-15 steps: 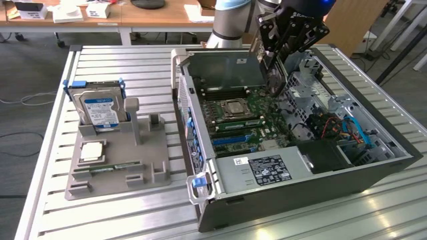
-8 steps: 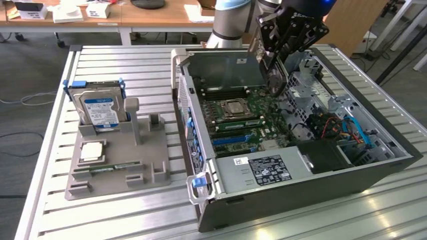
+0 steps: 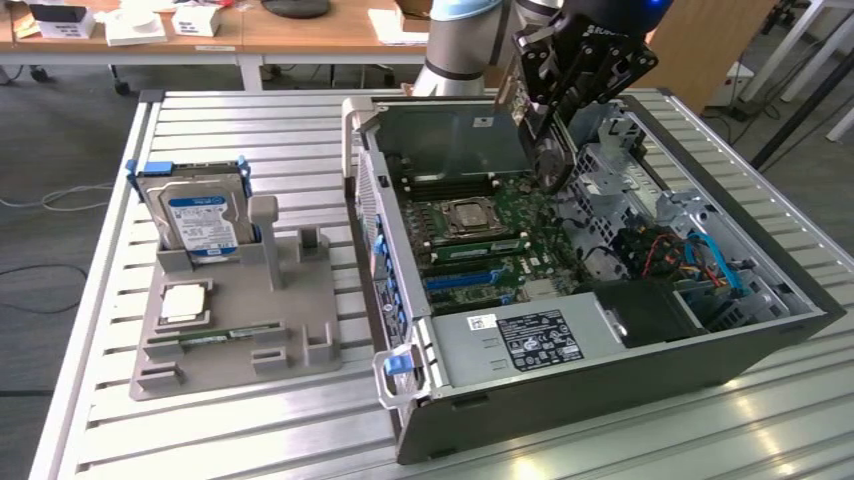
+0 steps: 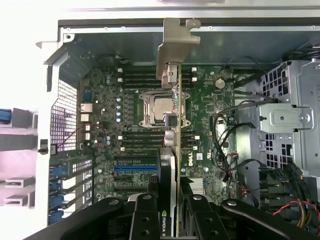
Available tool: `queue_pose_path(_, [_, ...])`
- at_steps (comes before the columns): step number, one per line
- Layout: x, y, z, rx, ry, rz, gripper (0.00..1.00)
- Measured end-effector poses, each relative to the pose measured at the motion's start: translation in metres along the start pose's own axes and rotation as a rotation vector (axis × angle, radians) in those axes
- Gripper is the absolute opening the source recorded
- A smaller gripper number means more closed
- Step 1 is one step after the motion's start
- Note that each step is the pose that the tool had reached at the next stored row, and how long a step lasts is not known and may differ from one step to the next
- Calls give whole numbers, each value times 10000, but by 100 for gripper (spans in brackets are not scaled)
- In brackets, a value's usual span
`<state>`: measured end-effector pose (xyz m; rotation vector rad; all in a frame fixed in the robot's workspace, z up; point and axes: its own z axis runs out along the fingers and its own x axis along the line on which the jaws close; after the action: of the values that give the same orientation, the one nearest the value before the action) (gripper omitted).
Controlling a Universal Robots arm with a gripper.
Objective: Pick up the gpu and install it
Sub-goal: 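Insert the gpu into the slot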
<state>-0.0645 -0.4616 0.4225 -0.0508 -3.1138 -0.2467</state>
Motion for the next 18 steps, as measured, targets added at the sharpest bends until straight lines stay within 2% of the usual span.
queue_pose_path(8, [0, 0, 0, 0, 5, -26, 27])
queue_pose_path(10, [0, 0, 3, 2, 45, -288, 27])
queue_pose_path(18, [0, -1, 6, 35, 275, -1722, 27])
